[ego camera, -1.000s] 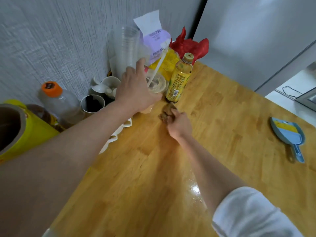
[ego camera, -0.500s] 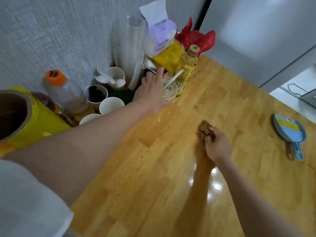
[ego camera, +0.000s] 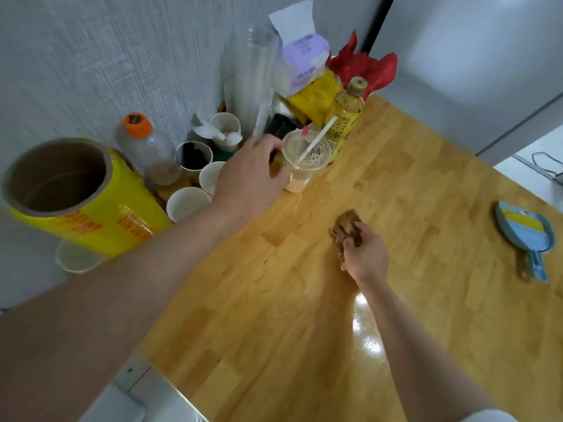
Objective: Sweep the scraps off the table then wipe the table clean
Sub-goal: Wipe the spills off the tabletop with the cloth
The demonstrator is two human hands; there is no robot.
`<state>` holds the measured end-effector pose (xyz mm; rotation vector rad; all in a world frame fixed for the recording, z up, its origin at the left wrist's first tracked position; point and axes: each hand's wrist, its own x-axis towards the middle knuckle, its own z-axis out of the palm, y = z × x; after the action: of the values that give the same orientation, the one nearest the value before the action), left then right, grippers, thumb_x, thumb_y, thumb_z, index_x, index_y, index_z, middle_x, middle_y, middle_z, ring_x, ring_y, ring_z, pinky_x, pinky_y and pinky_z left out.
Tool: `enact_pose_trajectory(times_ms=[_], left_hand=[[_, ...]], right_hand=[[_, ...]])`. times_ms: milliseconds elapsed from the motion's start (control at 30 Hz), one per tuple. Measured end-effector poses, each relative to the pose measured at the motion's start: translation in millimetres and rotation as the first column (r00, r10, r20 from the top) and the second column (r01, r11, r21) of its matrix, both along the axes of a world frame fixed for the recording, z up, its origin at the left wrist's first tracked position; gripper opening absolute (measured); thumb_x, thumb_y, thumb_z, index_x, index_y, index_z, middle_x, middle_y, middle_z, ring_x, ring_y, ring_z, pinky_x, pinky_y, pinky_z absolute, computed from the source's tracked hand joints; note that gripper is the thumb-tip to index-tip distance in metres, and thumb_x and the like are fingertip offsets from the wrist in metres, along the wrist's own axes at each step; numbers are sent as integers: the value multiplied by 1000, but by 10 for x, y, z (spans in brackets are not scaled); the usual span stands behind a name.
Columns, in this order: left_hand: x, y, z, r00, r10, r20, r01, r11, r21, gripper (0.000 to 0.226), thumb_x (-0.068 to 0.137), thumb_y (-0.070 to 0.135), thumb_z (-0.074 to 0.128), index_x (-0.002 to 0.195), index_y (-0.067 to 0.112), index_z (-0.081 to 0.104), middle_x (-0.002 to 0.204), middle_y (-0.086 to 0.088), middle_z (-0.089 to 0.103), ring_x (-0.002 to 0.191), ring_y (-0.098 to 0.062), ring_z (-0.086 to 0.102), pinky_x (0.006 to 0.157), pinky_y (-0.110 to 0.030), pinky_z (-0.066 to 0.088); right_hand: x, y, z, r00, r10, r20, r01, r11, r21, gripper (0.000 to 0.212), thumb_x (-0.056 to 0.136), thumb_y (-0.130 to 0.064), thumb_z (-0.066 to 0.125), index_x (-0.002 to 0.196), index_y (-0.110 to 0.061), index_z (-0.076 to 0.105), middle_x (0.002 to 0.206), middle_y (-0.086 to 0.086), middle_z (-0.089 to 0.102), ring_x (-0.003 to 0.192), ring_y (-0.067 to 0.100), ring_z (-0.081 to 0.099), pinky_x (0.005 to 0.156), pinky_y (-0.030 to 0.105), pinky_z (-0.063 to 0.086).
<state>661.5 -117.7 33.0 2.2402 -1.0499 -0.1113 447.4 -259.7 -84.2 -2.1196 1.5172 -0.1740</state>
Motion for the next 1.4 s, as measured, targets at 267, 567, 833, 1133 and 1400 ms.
enact_pose_trajectory(times_ms=[267,567,833,1133,1400], left_hand=[[-312,1191,-622,970,-123,-208,212,847,487,46,102,15,46,148,16,43,145,-4,48,133,-20,46,108,-29,36],[-757,2148,-424,940,327,-96,-330,944,-22,19,86,37,70,93,31,53,93,16,54,74,-2,51,62,-21,39],[-386,2455,-333,817,551,-168,-576,789,-214,64,72,59,76,116,24,46,111,8,50,91,-5,52,73,-30,51],[-64,2104,-175,868,359,-342,-474,804,-359,126,55,59,90,153,21,19,149,5,43,132,-1,42,106,-11,37],[52,2362,8,884,282,-373,-429,806,-408,105,51,67,86,136,31,36,122,24,57,111,11,56,92,-14,48]], right_hand=[[579,1240,-50,639,768,39,-766,640,-63,37,92,-30,56,128,-35,62,117,1,62,94,21,64,72,29,49],[622,1031,-23,898,439,-28,-440,896,-65,38,98,-30,50,135,-33,55,119,7,57,95,28,64,78,35,55],[757,1210,53,895,440,74,-445,892,80,36,97,-30,53,132,-36,58,101,-4,66,49,2,63,47,11,46],[634,1979,72,523,852,7,-848,520,99,34,87,-38,57,120,-44,65,107,-8,61,79,8,61,60,20,42],[833,1539,36,840,541,-28,-542,840,-34,37,95,-40,59,130,-26,62,113,2,71,89,20,67,75,30,53]])
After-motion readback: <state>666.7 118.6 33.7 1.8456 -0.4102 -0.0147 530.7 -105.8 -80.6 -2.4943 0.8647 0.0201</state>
